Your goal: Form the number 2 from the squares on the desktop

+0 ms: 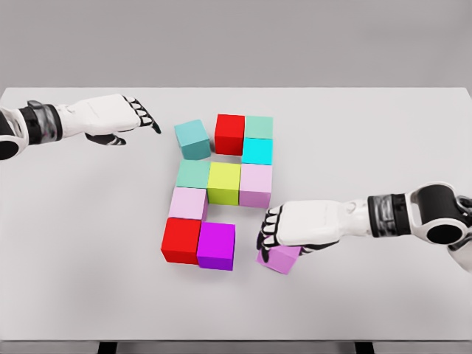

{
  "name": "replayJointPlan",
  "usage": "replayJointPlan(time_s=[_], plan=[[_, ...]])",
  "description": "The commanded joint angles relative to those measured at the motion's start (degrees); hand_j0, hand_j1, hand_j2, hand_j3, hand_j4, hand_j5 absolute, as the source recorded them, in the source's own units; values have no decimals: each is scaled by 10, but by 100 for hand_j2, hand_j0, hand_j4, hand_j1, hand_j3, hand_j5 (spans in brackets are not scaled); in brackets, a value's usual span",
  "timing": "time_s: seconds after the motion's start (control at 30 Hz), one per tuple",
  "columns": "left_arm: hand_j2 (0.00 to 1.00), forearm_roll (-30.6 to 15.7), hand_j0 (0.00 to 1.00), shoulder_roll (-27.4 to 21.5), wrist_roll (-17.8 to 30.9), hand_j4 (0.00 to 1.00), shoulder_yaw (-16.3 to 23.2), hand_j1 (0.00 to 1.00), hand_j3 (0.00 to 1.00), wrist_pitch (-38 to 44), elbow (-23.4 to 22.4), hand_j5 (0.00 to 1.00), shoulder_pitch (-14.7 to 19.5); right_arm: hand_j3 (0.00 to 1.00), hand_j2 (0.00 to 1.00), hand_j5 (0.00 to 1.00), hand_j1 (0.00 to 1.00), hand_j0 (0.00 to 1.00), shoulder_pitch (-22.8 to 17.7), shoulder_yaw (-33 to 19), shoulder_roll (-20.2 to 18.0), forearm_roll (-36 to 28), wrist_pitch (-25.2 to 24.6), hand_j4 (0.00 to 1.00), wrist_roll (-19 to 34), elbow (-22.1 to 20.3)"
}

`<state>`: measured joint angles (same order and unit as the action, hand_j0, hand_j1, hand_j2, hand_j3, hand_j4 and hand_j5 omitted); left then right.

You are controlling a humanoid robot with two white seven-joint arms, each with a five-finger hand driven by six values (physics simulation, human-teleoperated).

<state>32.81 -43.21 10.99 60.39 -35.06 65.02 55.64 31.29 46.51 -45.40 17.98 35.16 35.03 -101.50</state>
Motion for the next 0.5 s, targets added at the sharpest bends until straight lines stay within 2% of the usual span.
replayJointPlan(time_s=[0.0, 0.1, 0.3, 0.47], plan=[[73, -1, 73, 1, 0, 73, 0, 73, 73, 1, 3, 73, 0, 91, 91, 91, 91, 91, 0, 2, 2, -1, -2, 91, 0, 0], [73, 1, 73, 14, 1, 73, 10, 73, 73, 1, 3, 73, -2, 99, 99, 99, 99, 99, 0, 2, -1, -1, -2, 99, 0, 1], [74, 3, 74, 23, 1, 74, 14, 74, 74, 1, 3, 74, -4, 99, 99, 99, 99, 99, 1, -4, -8, 0, -2, 99, 0, 1], [74, 4, 74, 31, 1, 74, 14, 74, 74, 1, -2, 74, -4, 99, 99, 99, 99, 99, 4, -40, -23, -3, -2, 99, 0, 1]])
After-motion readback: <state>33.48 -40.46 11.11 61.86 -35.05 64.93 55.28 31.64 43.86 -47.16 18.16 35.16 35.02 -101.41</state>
